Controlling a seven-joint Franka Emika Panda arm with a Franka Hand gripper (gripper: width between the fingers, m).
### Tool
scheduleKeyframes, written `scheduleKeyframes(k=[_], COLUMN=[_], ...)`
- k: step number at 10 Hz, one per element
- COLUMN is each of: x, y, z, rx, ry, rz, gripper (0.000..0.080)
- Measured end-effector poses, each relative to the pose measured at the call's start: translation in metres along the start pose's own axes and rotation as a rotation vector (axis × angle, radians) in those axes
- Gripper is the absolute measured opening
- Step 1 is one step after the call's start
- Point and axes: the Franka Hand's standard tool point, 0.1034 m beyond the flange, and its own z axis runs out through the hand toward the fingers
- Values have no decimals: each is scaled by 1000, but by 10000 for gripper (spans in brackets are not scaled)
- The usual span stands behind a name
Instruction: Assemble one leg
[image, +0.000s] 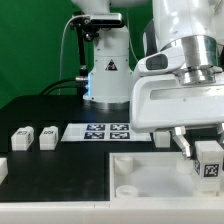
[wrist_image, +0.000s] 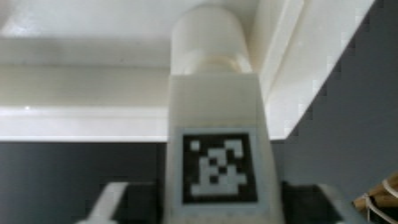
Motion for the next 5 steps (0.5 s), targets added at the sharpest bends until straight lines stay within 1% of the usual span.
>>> scheduleKeyframes(k=[1,2,3,4,5], x=[0,0,0,0,-1], y=[0,0,0,0,0], z=[0,0,0,0,0], rx=[0,0,0,0,0], ry=[0,0,-1,-1,-1], rz=[0,0,0,0,0], gripper=[518,607,607,642,642])
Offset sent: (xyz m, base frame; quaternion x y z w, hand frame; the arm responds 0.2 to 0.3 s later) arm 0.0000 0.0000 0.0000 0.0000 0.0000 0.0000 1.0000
